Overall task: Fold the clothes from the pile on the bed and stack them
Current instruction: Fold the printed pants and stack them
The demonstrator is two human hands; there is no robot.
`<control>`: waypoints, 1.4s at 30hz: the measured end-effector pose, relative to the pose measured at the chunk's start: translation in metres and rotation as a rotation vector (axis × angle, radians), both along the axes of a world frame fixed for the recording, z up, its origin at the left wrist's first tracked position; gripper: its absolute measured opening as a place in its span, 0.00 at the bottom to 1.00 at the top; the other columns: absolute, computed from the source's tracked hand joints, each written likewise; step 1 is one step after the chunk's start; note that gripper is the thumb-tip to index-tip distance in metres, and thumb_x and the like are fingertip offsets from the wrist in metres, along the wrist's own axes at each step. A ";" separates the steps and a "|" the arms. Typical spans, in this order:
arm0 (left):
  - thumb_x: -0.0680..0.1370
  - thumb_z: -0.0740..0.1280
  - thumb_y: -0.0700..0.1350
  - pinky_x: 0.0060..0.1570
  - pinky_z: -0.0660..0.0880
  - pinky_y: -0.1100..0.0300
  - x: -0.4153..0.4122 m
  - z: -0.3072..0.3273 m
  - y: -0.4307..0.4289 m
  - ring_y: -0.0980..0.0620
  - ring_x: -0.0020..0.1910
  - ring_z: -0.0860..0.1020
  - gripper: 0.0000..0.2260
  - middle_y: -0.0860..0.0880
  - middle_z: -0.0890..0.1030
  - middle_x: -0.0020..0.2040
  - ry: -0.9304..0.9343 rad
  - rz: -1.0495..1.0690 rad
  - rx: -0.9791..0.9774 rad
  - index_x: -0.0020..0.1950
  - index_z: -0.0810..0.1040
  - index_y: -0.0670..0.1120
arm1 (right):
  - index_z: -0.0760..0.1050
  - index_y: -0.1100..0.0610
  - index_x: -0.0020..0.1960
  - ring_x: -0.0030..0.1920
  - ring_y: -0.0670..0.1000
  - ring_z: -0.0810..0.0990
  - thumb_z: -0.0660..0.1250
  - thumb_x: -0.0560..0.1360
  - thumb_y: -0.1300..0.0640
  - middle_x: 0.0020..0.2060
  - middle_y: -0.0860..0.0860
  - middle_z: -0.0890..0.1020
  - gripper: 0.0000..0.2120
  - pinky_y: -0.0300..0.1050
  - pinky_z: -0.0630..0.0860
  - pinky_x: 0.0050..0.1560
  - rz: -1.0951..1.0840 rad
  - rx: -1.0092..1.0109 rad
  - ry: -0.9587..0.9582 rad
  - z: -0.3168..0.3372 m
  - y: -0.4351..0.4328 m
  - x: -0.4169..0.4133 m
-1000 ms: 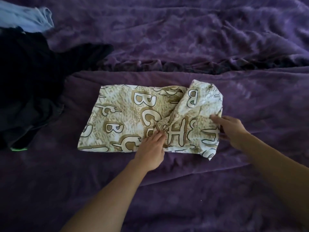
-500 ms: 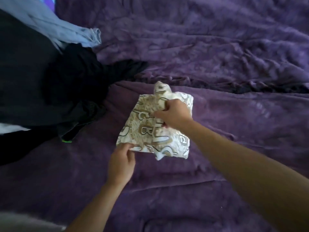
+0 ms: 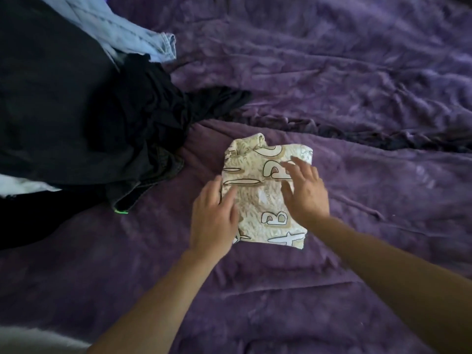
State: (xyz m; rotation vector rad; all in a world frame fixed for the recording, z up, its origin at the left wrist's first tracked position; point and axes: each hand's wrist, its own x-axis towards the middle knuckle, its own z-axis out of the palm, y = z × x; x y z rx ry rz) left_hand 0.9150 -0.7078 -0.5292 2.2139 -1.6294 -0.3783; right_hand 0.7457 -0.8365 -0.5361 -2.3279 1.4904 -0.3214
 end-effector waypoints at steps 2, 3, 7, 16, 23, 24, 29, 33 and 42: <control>0.80 0.59 0.52 0.67 0.63 0.43 -0.005 -0.008 -0.034 0.38 0.74 0.60 0.21 0.40 0.60 0.76 -0.078 -0.145 0.066 0.73 0.67 0.49 | 0.60 0.48 0.74 0.76 0.56 0.55 0.61 0.78 0.49 0.77 0.54 0.58 0.26 0.60 0.65 0.65 0.043 0.039 0.207 -0.007 -0.012 -0.012; 0.81 0.55 0.55 0.70 0.59 0.42 -0.003 -0.015 -0.050 0.39 0.76 0.55 0.23 0.41 0.55 0.78 -0.118 -0.200 0.133 0.75 0.62 0.52 | 0.56 0.47 0.76 0.77 0.55 0.49 0.58 0.79 0.45 0.78 0.53 0.53 0.27 0.60 0.62 0.67 0.080 0.074 0.288 -0.013 -0.018 -0.013; 0.81 0.43 0.61 0.73 0.46 0.39 0.025 -0.057 -0.101 0.42 0.77 0.42 0.26 0.45 0.44 0.79 -0.183 -0.290 0.421 0.78 0.45 0.57 | 0.48 0.46 0.78 0.78 0.51 0.43 0.49 0.80 0.38 0.78 0.49 0.47 0.30 0.60 0.61 0.69 0.149 0.233 0.408 -0.047 -0.037 -0.014; 0.64 0.75 0.63 0.65 0.64 0.42 0.045 -0.061 -0.188 0.41 0.74 0.59 0.47 0.44 0.55 0.77 -0.060 -0.314 0.368 0.75 0.55 0.52 | 0.55 0.47 0.75 0.74 0.58 0.58 0.73 0.65 0.36 0.76 0.54 0.57 0.46 0.62 0.64 0.66 0.034 0.184 0.349 -0.052 -0.094 -0.003; 0.57 0.80 0.58 0.55 0.71 0.50 0.046 -0.037 -0.181 0.44 0.64 0.73 0.47 0.49 0.75 0.65 -0.018 -0.380 0.444 0.72 0.63 0.53 | 0.74 0.47 0.59 0.49 0.56 0.80 0.74 0.66 0.45 0.43 0.50 0.79 0.23 0.45 0.66 0.44 0.028 0.253 0.427 -0.021 -0.082 0.003; 0.57 0.81 0.57 0.52 0.73 0.51 0.045 -0.029 -0.176 0.44 0.61 0.75 0.43 0.49 0.78 0.61 0.011 -0.373 0.473 0.68 0.68 0.52 | 0.76 0.48 0.53 0.46 0.56 0.80 0.72 0.68 0.46 0.40 0.49 0.79 0.16 0.44 0.66 0.43 0.032 0.239 0.396 -0.014 -0.071 -0.002; 0.60 0.79 0.57 0.43 0.70 0.58 0.022 0.023 -0.143 0.45 0.51 0.78 0.21 0.48 0.80 0.49 0.030 -0.426 0.520 0.42 0.74 0.48 | 0.77 0.53 0.44 0.42 0.57 0.81 0.72 0.69 0.43 0.40 0.50 0.81 0.13 0.46 0.70 0.38 0.031 0.197 0.241 0.036 -0.011 -0.045; 0.66 0.75 0.50 0.45 0.72 0.55 -0.016 0.066 -0.105 0.44 0.51 0.78 0.14 0.46 0.81 0.50 -0.011 -0.519 0.444 0.44 0.74 0.46 | 0.77 0.55 0.44 0.47 0.61 0.80 0.72 0.68 0.52 0.43 0.51 0.82 0.09 0.49 0.71 0.39 -0.008 0.177 0.193 0.078 0.037 -0.085; 0.71 0.69 0.48 0.46 0.74 0.53 -0.150 0.160 -0.008 0.41 0.51 0.79 0.13 0.44 0.82 0.50 -0.062 -0.682 0.247 0.54 0.77 0.49 | 0.73 0.52 0.45 0.47 0.59 0.79 0.68 0.67 0.53 0.42 0.50 0.82 0.08 0.48 0.71 0.40 -0.133 0.103 0.274 0.183 0.140 -0.218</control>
